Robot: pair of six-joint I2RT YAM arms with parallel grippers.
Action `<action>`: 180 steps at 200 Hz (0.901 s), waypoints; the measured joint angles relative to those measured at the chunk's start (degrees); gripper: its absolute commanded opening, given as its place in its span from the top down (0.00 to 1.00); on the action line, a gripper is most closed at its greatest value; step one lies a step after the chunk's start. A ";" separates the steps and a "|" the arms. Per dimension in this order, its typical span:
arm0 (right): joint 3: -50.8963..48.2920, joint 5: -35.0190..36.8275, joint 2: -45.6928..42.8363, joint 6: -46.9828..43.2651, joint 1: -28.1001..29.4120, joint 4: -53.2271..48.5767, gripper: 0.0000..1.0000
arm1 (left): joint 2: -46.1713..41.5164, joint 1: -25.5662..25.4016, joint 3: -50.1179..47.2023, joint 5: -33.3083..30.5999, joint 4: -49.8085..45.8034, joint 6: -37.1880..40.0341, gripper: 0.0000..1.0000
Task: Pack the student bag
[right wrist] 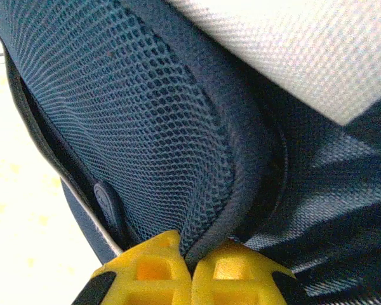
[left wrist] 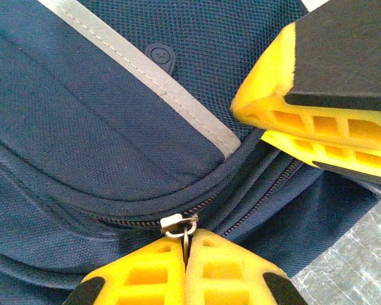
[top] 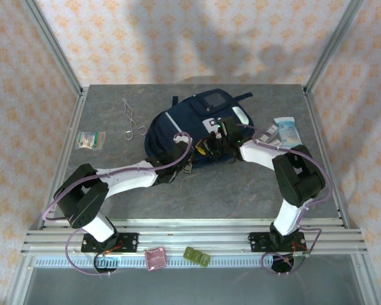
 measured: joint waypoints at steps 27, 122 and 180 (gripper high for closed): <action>0.00 0.74 -0.11 -0.39 -0.04 -0.02 1.00 | -0.20 1.36 -0.66 -1.64 -0.28 -0.74 1.00; -0.09 1.20 -1.64 -4.37 0.55 3.15 1.00 | -3.67 10.91 -2.29 3.21 -0.02 0.98 1.00; 1.49 2.49 -3.06 -11.69 -3.34 -7.82 1.00 | -3.48 2.16 -1.92 3.69 0.26 0.33 1.00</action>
